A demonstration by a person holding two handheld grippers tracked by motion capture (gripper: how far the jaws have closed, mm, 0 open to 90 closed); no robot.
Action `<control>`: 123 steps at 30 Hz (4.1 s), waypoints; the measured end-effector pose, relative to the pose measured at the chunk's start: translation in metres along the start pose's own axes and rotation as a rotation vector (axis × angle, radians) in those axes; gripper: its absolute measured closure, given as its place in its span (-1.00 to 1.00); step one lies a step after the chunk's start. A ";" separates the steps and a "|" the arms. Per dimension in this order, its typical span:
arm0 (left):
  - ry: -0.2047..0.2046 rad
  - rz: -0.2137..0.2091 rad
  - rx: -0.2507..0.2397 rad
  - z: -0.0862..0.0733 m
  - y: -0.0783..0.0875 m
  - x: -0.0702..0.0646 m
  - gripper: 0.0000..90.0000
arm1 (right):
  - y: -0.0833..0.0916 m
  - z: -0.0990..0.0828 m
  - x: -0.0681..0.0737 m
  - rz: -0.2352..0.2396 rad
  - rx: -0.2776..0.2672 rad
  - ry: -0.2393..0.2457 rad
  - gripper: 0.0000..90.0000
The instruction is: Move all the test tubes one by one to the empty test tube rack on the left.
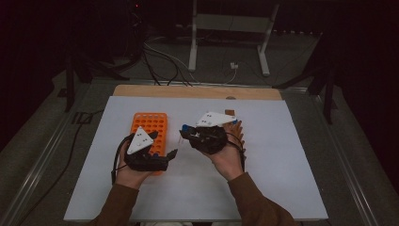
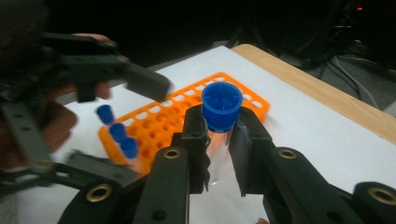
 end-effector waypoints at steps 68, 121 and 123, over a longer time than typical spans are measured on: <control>0.108 0.144 -0.018 -0.067 0.069 0.059 0.72 | 0.026 -0.035 -0.039 -0.066 0.007 -0.065 -0.63; 0.122 0.103 0.162 -0.114 0.059 0.047 0.45 | 0.029 -0.042 -0.039 -0.044 -0.008 -0.073 -0.56; 0.118 0.095 0.160 -0.113 0.060 0.046 0.40 | 0.030 -0.042 -0.040 -0.045 -0.009 -0.073 -0.56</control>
Point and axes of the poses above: each handheld gripper's, and its own axes: y roughly backward along the jaws, z roughly out of its top, x roughly to its left, the point moved 7 cm from there along -y, roughly forward along the jaws, and after that the axes turned 9 degrees about -z, right-handed, at the moved point
